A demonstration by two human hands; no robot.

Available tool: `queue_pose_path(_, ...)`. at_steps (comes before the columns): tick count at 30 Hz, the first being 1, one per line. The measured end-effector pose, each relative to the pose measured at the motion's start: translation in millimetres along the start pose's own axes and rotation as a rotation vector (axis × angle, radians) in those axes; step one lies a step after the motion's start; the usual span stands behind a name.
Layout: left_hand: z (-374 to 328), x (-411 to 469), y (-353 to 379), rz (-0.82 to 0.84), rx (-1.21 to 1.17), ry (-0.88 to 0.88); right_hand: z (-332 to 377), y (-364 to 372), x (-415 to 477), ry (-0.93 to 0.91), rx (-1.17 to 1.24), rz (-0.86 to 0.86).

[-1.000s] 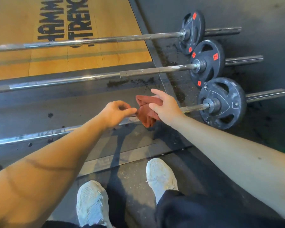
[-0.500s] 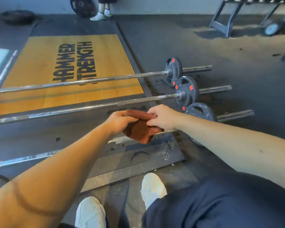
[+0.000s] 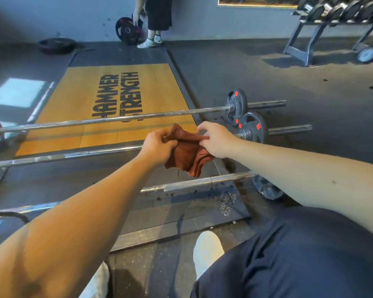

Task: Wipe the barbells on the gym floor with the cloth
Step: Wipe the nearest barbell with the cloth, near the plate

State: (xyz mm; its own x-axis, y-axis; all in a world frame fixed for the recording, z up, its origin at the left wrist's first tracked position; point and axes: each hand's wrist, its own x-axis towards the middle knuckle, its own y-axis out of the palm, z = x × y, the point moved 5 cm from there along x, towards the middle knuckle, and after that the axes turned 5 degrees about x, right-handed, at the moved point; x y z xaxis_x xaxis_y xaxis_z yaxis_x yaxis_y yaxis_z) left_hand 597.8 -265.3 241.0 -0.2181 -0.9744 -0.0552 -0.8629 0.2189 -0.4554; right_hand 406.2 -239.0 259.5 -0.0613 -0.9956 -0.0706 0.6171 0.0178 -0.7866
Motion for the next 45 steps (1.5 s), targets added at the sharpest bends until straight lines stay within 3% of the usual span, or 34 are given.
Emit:
queue_pose_path(5, 3, -3, -4, -0.031, -0.157, 0.071, 2, 10, 3, 0.248, 0.330, -0.067)
queue_pose_path(9, 6, -1, 10, -0.001, -0.019, 0.200, 3, 34, 5, 0.496, 0.998, -0.058)
queue_pose_path(12, 11, -2, 33, 0.130, 0.205, 0.311, -9, 60, 9, 0.501, 1.116, -0.007)
queue_pose_path(15, 23, -4, 53, 0.244, 0.282, 0.373, -37, 78, 15, 0.531, 1.036, -0.191)
queue_pose_path(18, 52, 5, 64, 0.220, 0.264, 0.305, -88, 81, 18, 0.590, 0.825, -0.385)
queue_pose_path(24, 135, 37, 96, 0.285, 0.402, 0.114, -164, 57, -15, 0.631, 0.425, -0.479)
queue_pose_path(30, 182, 58, 138, 0.415, 0.614, 0.170, -229, 77, -28, 0.730, 0.309, -0.565)
queue_pose_path(34, 200, 64, 148, 0.444, 0.704, 0.295, -248, 97, -15, 0.720, 0.219, -0.655)
queue_pose_path(40, 206, 66, 153, 0.381, 0.641, 0.479, -265, 120, -15, 0.712, 0.348, -0.842)
queue_pose_path(45, 207, 76, 152, 0.426, 0.560, 0.400, -276, 116, -25, 0.721, 0.358, -0.858)
